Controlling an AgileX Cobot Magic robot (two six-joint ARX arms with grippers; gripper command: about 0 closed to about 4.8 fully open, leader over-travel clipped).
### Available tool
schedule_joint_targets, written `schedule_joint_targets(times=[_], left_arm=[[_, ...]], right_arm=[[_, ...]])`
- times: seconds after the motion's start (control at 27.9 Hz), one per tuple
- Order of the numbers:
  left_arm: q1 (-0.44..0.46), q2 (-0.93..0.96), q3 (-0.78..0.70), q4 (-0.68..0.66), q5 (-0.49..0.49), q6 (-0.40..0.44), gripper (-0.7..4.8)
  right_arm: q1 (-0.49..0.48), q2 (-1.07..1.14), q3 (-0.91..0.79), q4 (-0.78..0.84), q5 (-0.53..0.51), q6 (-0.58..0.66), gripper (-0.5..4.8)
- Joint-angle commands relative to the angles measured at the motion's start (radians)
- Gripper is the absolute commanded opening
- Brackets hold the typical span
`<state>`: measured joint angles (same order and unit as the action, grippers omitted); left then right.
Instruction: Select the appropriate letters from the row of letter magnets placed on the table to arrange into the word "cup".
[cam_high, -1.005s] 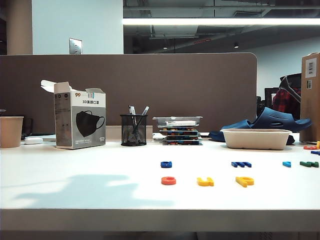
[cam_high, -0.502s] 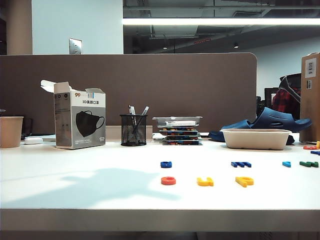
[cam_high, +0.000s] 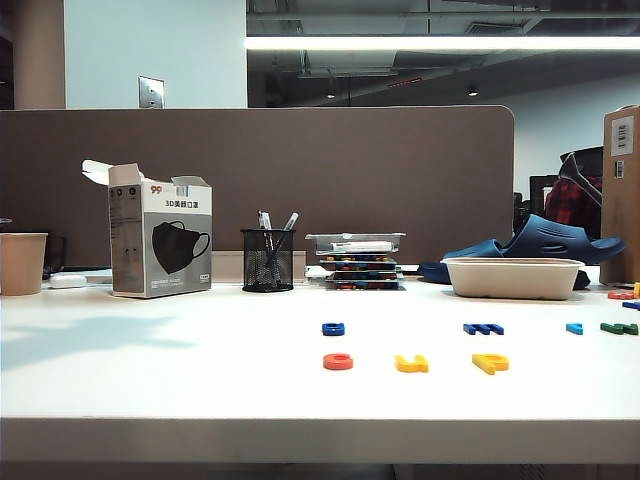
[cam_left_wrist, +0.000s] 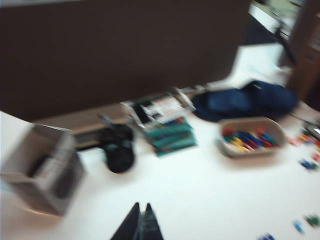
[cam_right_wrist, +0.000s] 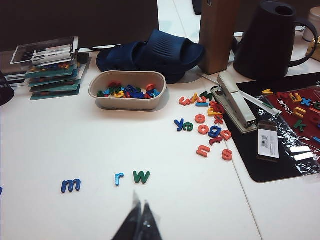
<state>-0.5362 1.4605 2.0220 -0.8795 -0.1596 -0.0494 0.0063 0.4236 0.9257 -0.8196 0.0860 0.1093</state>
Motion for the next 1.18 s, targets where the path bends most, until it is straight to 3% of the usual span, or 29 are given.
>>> schedule_joint_targets(times=[0.04,0.29,0.47,1.18], left_arm=[[0.082,-0.003,0.063,-0.019,0.019,0.047,-0.05],[0.269,-0.011,0.151,-0.064,0.103,0.065,-0.05],[0.394,-0.046,0.151,-0.163,0.123,0.079,-0.05],[0.401,-0.276,0.15,-0.333,0.119,0.048,-0.05]], right_arm=[[0.0,-0.039,-0.022,0.017,0.001,0.003,-0.01],[0.0,-0.094,-0.065,0.005,-0.031,0.003,-0.01],[0.001,-0.101,-0.066,-0.043,-0.135,0.003,-0.01],[0.004,-0.21,-0.263,0.197,-0.163,0.002,-0.01]])
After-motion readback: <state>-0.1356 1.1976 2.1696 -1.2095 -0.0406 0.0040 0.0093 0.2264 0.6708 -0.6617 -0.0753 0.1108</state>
